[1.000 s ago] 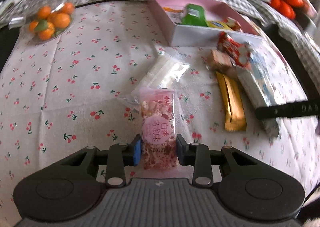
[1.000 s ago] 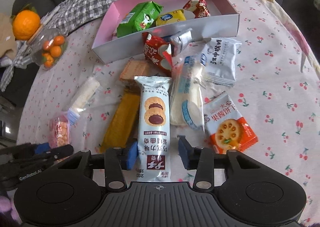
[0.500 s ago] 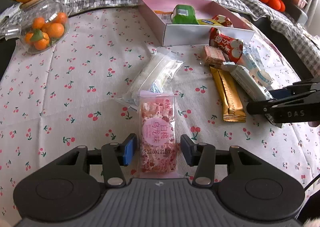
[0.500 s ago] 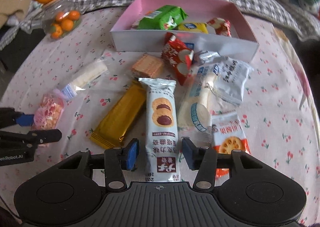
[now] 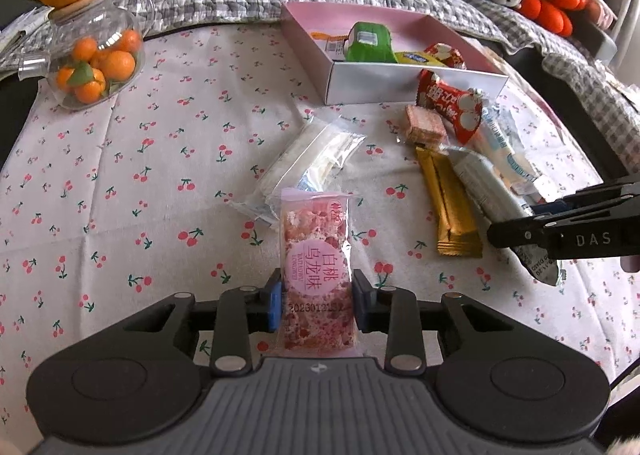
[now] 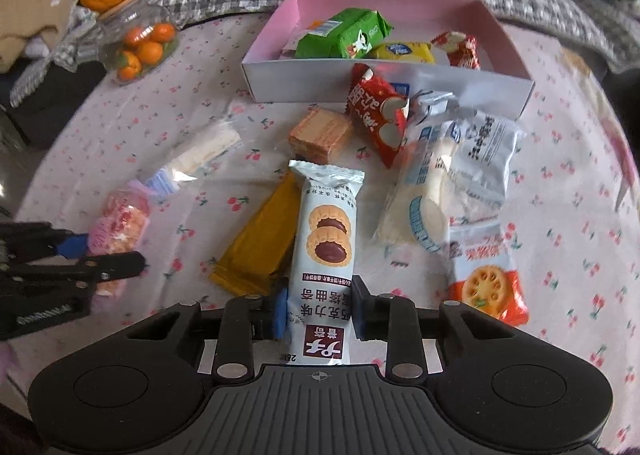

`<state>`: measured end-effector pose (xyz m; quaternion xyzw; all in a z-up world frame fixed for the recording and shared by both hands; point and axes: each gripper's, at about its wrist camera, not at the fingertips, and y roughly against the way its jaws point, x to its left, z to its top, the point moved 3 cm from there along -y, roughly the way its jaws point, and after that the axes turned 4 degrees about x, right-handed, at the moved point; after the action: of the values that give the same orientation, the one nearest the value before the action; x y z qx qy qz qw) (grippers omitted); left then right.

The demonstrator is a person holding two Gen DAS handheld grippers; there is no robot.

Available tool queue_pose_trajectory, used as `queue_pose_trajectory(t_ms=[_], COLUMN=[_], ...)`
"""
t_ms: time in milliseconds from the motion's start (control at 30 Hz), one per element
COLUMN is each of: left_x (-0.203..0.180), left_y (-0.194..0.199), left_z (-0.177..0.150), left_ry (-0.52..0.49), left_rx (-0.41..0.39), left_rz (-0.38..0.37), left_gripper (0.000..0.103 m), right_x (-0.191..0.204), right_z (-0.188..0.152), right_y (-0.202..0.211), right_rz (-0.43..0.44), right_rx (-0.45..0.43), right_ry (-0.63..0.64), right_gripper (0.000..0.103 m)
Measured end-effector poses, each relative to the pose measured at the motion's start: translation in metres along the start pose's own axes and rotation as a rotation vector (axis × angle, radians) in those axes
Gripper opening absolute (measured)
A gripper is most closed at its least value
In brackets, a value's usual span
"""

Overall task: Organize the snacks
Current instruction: 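Grasp pink candy bag with left tool while right tool grasps white cookie bar, then carry pink bag and white cookie bar over the box with both tools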

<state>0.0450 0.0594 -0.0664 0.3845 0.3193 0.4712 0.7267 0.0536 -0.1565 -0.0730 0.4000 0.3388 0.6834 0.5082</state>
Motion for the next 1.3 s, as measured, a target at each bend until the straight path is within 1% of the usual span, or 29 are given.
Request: queue_pose_trajectory(t_ms=[233, 700, 1033, 1300], left_x=[-0.007, -0.021, -0.025, -0.033], left_y=[0.012, 0.016, 0.014, 0.007], left_z=[0.007, 0.024, 0.046, 0.067], left_ry=[0.012, 0.030, 0.072, 0.072], left_rx=[-0.033, -0.078, -0.128, -0.147], left_rz=[-0.009, -0.022, -0.047, -0.054], left_gripper=[0.030, 0.030, 0.030, 0.030], right_x=[0.004, -0.014, -0.036, -0.055], right_z=[0.003, 0.023, 0.048, 0.072], right_y=[0.021, 0.040, 0.043, 0.031], right_rz=[0.051, 0.072, 0.082, 0.090], right_rx=[-0.042, -0.113, -0.171, -0.177], right_ry=[-0.008, -0.080, -0.165, -0.226], right_gripper=[0.029, 0.029, 0.029, 0.029])
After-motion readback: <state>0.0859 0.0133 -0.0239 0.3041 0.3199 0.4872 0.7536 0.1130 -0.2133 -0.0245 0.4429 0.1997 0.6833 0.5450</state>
